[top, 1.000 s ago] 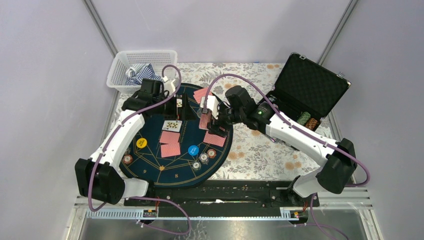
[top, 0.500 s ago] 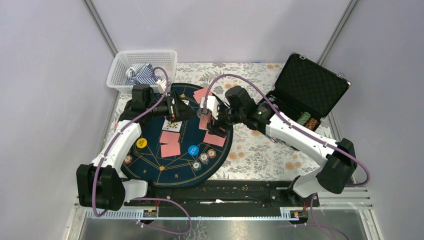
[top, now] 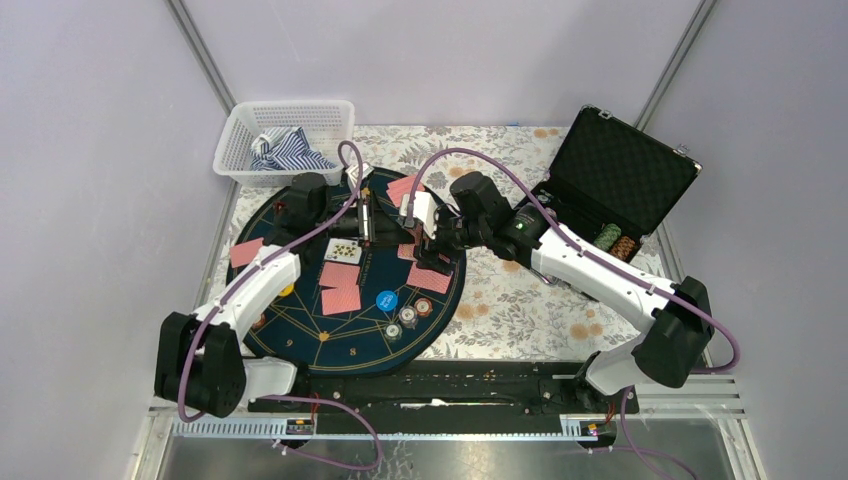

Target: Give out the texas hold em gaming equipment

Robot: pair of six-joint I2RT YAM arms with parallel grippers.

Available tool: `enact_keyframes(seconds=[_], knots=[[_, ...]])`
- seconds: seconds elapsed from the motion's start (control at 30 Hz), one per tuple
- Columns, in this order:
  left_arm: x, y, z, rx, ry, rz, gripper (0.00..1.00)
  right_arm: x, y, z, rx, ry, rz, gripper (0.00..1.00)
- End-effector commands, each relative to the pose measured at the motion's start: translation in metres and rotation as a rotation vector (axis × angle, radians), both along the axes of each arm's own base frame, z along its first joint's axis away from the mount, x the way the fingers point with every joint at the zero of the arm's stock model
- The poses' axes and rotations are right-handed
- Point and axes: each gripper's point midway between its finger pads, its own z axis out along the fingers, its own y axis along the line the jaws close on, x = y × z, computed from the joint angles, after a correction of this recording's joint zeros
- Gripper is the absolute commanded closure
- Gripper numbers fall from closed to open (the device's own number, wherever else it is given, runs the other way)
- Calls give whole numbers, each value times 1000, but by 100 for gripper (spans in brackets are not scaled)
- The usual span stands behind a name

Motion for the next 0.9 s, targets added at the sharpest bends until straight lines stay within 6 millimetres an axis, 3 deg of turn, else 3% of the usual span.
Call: enact_keyframes(seconds=[0.0,0.13,0.33,0.5,0.73,0.87], knots=[[-4,-8,13,-54,-47,-55,51,-2,8,24,66,-35,16,66],[-9,-13,10,-55,-32,-78,60,-3,9,26,70,-32,17,62],[-8,-16,10,-55,-19,-82,100,-4,8,27,60,-25,20,34],[-5,-16,8,-49,-13,-78,100,-7,7,30,48,-1,24,1],[-5,-19,8,-49,-7,-86,100,-5,10,25,23,33,20,1],[-4,-19,9,-50,-3,-84,100,-2,11,20,-5,34,18,6]])
